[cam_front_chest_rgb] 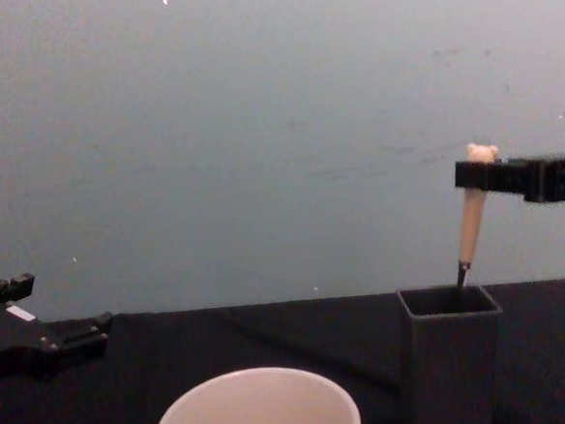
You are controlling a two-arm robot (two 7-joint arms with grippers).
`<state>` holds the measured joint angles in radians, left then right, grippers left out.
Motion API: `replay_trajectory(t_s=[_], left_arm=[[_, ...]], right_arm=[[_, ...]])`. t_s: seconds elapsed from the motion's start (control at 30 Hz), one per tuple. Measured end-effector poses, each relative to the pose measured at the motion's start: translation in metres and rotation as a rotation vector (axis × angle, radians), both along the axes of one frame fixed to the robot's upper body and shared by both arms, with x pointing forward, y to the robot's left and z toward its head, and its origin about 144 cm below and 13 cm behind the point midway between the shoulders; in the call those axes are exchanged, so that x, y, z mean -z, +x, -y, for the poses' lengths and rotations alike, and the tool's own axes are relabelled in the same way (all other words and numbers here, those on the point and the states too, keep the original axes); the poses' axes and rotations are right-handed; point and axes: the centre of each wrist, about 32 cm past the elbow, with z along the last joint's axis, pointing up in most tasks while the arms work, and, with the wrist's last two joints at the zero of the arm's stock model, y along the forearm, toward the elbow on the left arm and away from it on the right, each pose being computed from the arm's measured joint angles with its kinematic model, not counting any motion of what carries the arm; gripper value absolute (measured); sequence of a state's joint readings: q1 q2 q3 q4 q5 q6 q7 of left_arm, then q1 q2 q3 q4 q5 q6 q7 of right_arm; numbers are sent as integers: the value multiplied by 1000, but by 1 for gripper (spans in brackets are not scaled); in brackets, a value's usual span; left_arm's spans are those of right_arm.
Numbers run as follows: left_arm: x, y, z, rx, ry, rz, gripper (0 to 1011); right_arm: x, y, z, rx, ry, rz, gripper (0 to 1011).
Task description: Pick up the stirring spoon with one hand, stir inside the cup, then place it back in its original position.
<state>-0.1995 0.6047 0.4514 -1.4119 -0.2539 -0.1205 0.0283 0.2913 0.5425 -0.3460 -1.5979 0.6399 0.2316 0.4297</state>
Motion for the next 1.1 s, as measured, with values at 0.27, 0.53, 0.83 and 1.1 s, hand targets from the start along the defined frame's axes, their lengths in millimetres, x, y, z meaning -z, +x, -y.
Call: replay_trajectory(t_s=[0.27,0.53,0.83,1.1], left_arm=[[0,0,0,0,0,0,1001],[0,0,0,0,0,0,1001],[0,0,0,0,0,0,1001],[0,0,0,0,0,0,1001]], right_arm=[[-19,-2,-3,13,47,6,213],[-36,-2,-10,19,98,32,213],[-45,-3,-22,-15,118,49,213],[-39,-5,-40,-91,103,44,213]])
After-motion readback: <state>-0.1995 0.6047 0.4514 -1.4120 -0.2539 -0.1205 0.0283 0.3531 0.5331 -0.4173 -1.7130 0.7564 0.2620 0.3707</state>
